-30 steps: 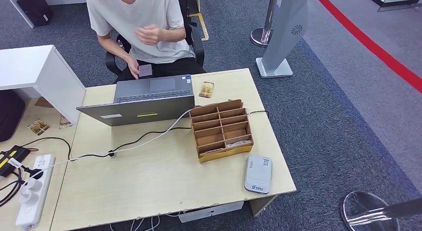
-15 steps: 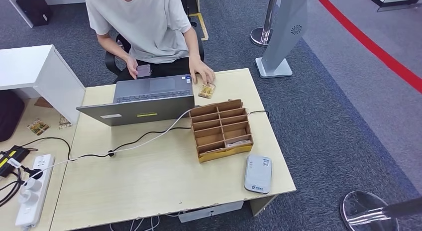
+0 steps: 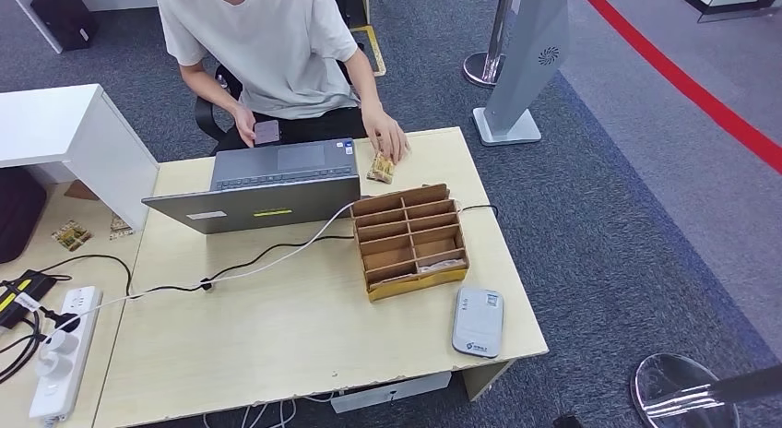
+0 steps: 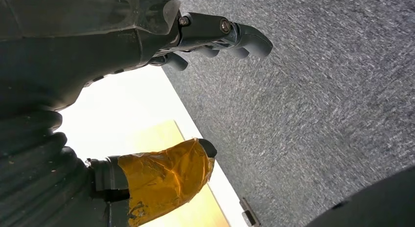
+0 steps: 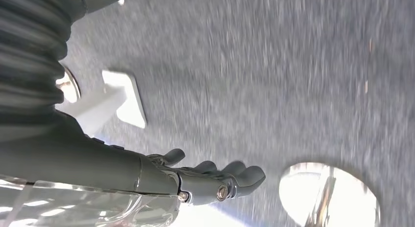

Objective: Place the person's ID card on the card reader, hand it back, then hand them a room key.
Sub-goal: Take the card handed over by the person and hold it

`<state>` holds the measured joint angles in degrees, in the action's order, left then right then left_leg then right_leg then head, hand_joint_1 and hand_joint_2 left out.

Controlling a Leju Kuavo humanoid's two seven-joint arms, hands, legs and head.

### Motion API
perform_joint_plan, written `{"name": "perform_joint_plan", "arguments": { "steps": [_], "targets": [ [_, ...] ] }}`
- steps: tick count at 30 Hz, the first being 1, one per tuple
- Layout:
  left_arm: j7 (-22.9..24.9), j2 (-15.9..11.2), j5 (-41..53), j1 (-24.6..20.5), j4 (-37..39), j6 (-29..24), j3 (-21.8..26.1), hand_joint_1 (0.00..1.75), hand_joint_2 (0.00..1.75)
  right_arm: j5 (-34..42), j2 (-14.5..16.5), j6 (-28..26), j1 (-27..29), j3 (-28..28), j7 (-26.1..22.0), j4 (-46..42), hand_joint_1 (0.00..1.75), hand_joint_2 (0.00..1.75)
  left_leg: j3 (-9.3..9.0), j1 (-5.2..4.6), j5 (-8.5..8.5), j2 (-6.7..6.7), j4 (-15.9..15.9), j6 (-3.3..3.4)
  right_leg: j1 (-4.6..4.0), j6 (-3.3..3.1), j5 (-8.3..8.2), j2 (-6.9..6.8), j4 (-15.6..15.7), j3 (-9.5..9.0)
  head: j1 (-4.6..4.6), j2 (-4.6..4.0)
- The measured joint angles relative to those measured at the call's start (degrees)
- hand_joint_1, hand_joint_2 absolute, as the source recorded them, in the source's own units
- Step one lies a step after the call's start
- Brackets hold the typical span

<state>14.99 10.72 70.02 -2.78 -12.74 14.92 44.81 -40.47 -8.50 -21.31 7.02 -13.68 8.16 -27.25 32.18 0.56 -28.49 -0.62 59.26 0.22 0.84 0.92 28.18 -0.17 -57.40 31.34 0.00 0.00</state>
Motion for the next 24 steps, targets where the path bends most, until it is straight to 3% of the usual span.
{"name": "perform_joint_plan", "arguments": {
  "steps": [7, 13, 24],
  "targets": [
    [-0.97, 0.12, 1.52, -0.08, 0.27, 0.71, 0.99, 0.00, 1.75, -7.75, -6.17, 2.07, -1.10, -11.18, -3.26, -4.51, 0.00, 1.75, 0.01, -0.04, 0.01, -0.01, 0.01, 0.01, 0.03, 0.04, -0.05, 0.00, 0.00, -0.03, -0.01, 0.00],
    [-2.09, 0.10, 2.46, -0.15, 0.37, 1.31, 1.11, 0.00, 1.75, -13.20, -13.46, 2.91, -5.26, -19.09, -7.22, -7.84, 0.00, 1.75, 0.01, -0.10, 0.03, -0.01, 0.06, 0.05, 0.09, 0.11, -0.11, 0.01, 0.00, -0.02, -0.02, 0.00],
    [-4.24, 0.25, 3.01, -0.19, 0.48, 2.69, 1.11, 0.00, 1.75, -15.05, -28.96, 5.11, -16.33, -20.83, -12.37, -19.29, 0.00, 1.75, 0.05, -0.14, 0.13, -0.05, 0.12, 0.20, 0.11, 0.15, -0.18, -0.06, -0.02, -0.04, -0.02, 0.00]
  ]
}}
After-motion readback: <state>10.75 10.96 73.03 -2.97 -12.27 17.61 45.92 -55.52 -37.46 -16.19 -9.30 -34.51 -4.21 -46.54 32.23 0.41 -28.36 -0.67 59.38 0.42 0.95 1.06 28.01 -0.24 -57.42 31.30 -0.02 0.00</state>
